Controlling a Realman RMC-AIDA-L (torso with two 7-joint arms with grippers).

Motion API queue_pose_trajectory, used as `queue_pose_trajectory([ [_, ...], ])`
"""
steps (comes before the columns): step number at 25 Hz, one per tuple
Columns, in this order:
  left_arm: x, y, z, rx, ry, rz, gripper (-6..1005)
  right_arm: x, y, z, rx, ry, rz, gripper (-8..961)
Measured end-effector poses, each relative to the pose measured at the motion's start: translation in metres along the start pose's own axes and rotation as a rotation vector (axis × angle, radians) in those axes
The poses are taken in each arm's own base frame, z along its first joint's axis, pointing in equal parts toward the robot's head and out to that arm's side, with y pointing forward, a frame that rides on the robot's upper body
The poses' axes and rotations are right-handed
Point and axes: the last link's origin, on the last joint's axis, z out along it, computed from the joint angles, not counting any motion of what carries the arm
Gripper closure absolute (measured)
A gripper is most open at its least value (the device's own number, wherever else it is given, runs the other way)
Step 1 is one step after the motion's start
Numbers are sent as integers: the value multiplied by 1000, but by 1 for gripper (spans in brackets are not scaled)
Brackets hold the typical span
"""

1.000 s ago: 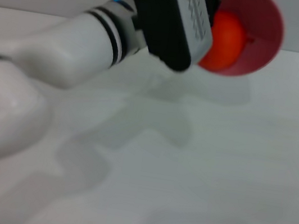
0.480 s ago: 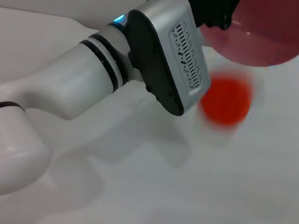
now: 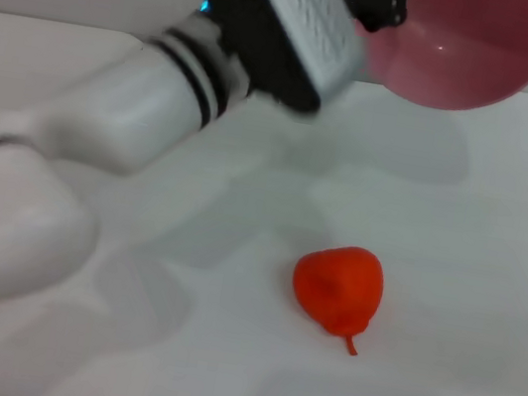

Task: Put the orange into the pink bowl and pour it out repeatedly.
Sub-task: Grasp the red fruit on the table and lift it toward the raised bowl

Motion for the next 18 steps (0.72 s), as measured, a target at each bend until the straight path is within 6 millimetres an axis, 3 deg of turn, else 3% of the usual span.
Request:
queue_pose_trajectory([
  [4, -3, -14, 21, -78, -124, -199, 954, 1, 2, 1, -11, 0, 4, 425],
  [11, -9, -23, 50, -334, -442, -277, 954, 6, 7, 4, -34, 7, 14, 425],
  [14, -12, -35, 51, -437, -524, -332, 954, 9, 9, 6, -42, 16, 22, 425],
  [18, -22, -67, 42, -555, -600, -455, 954, 15, 16, 8, -90, 57, 30, 425],
])
